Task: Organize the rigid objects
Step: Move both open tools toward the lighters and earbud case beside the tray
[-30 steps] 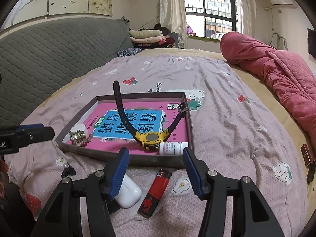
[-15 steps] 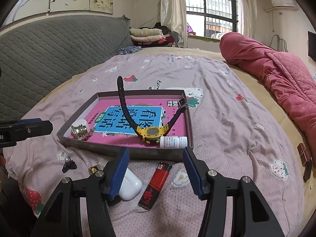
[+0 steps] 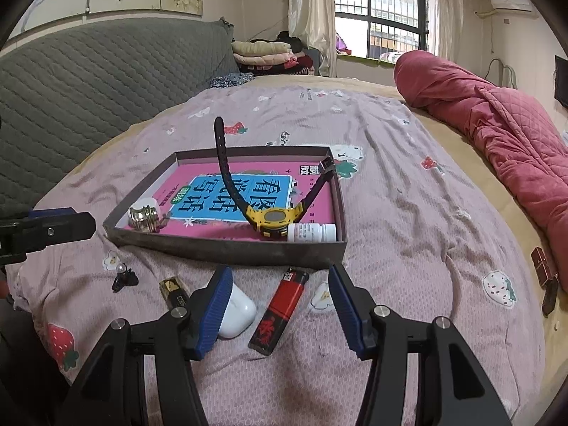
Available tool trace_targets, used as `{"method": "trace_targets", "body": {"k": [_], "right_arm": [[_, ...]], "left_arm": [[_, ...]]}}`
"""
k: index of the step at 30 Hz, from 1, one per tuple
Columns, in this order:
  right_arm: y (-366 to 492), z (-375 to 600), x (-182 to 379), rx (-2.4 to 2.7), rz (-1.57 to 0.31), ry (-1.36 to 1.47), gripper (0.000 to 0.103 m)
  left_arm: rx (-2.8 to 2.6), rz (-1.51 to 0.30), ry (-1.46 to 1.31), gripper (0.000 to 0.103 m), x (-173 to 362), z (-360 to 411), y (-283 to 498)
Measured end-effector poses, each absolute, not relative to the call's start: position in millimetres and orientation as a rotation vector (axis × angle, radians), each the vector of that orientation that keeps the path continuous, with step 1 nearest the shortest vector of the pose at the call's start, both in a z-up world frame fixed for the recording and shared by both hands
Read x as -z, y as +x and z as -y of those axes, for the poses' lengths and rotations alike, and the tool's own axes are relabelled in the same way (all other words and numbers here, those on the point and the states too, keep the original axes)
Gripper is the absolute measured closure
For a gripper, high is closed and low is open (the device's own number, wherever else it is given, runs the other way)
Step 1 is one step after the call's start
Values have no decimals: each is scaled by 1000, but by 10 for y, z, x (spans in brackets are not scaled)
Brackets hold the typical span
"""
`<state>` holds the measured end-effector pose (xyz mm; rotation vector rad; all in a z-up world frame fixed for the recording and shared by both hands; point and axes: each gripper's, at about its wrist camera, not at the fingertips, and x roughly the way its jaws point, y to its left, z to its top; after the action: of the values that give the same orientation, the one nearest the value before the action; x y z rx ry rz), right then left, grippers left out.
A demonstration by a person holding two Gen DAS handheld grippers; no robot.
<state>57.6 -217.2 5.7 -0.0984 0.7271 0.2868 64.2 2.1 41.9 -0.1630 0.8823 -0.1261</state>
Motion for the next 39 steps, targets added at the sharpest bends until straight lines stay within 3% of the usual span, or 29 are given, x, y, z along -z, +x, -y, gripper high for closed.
{"method": "trace_targets", "body": {"k": [39], "right_arm": [[566, 2326, 239, -308, -852, -105, 47]], "left_arm": [[182, -1089, -93, 37, 369, 676, 695]]}}
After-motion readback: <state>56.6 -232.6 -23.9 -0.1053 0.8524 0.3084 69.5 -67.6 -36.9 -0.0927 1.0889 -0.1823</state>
